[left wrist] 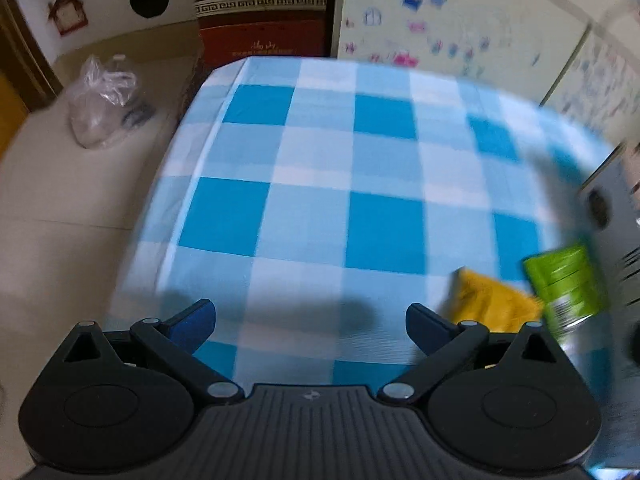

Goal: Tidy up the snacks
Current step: 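Move both open tools back over the yellow and green packs on the cloth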

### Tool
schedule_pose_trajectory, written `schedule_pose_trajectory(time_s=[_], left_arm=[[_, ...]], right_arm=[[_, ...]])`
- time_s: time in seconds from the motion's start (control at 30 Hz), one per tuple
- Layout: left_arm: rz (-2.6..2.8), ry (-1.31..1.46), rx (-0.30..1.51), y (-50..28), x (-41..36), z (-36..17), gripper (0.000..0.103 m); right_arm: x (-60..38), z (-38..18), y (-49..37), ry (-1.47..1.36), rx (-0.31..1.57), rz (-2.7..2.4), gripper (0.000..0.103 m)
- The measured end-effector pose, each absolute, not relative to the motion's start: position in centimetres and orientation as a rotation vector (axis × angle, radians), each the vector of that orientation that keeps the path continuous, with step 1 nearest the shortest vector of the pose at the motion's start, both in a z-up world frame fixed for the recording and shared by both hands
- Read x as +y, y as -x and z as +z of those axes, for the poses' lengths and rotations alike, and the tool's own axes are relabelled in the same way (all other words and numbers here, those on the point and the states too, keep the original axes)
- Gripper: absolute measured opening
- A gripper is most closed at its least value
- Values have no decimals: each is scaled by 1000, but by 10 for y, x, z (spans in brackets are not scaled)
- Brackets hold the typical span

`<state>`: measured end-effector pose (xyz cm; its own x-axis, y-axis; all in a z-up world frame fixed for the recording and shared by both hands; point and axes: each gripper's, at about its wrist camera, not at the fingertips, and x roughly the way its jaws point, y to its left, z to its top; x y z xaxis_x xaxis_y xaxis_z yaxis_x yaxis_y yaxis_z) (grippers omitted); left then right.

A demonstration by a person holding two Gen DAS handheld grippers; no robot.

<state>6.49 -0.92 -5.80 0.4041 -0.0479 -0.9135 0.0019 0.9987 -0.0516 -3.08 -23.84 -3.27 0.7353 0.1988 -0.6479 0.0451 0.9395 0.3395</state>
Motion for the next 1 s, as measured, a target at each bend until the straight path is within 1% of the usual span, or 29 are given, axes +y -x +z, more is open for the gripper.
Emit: schedule_pose_trajectory(time_s=[0.17,0.37,0.6,0.73,0.83,1.0], left_arm=[[-108,-45,1086,-51,-35,-47,103],[-251,-49,1128,-45,-52,-56,103],[-383,-48,1107,-45,-71,-70,103],[-364,-103,1104,-43,-77,-80,103],[-286,-166,1093,-40,-74,-80,103],[-162,-70,1130,-53,-43,-81,103]], right_arm=[[-234,-43,20,-357,734,47,80],[-222,-55,5,-331,753,29,83],[-219,-58,-11,-294,750,31,86],[-216,-61,-17,-282,763,33,89],[-214,-63,-20,-267,773,26,90],[-204,-69,-27,-235,788,-21,92]])
